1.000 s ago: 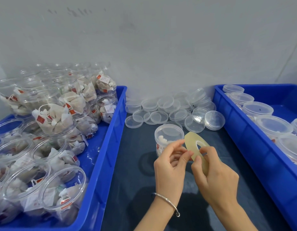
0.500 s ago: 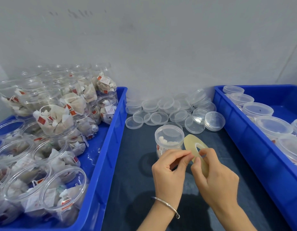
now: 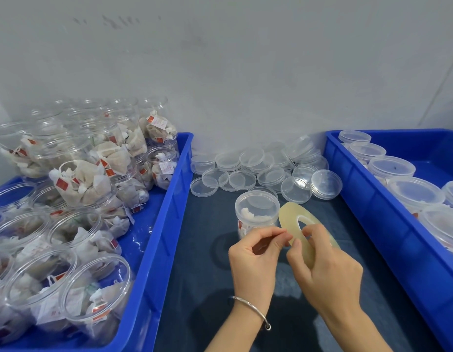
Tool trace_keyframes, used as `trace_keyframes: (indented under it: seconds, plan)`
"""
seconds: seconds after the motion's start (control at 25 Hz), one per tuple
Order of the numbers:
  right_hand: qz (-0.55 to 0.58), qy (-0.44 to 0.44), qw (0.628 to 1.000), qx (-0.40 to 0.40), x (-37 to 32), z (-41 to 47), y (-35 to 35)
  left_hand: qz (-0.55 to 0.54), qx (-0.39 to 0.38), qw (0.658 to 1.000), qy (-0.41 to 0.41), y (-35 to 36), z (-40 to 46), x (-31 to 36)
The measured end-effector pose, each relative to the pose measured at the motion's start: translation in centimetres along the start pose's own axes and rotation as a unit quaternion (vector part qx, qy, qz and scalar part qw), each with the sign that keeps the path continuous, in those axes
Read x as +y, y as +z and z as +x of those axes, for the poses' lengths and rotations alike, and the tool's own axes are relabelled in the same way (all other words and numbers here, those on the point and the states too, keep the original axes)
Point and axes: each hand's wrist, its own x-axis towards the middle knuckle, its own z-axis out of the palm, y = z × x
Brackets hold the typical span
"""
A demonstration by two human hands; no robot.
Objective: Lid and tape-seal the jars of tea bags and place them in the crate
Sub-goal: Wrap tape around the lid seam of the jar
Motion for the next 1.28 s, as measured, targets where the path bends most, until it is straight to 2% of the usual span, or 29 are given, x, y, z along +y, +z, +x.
trace_keyframes:
  seconds: [0.2,0.56,0.8,1.0,1.12,1.28]
  plan:
    - [-0.007,0.002,1.0,0.004,0.3,0.1,-0.1,0.032,-0.049,0.998,-0.021,0.1,0.1,0.3]
    - [-0.039,-0.038,0.998,-0.006,0.7,0.0,-0.3,0.038,-0.042,0.998,-0.021,0.0,0.0,0.5]
    - [0.01,0.054,0.998,-0.034,0.8,0.3,-0.5,0.125,-0.16,0.979,0.002,0.0,0.0,1.4]
    - [-0.004,0.055,0.996,-0.074,0.0,0.5,-1.1,0.103,-0.155,0.982,0.022,-0.7,0.7,1.8]
    - [-0.002,0.065,0.994,-0.093,0.0,0.5,-1.5,0.059,-0.176,0.983,-0.007,-0.9,0.8,2.2]
    - [-0.02,0.056,0.992,-0.115,0.3,0.2,-1.3,0.097,-0.168,0.981,-0.016,-0.9,1.1,2.5]
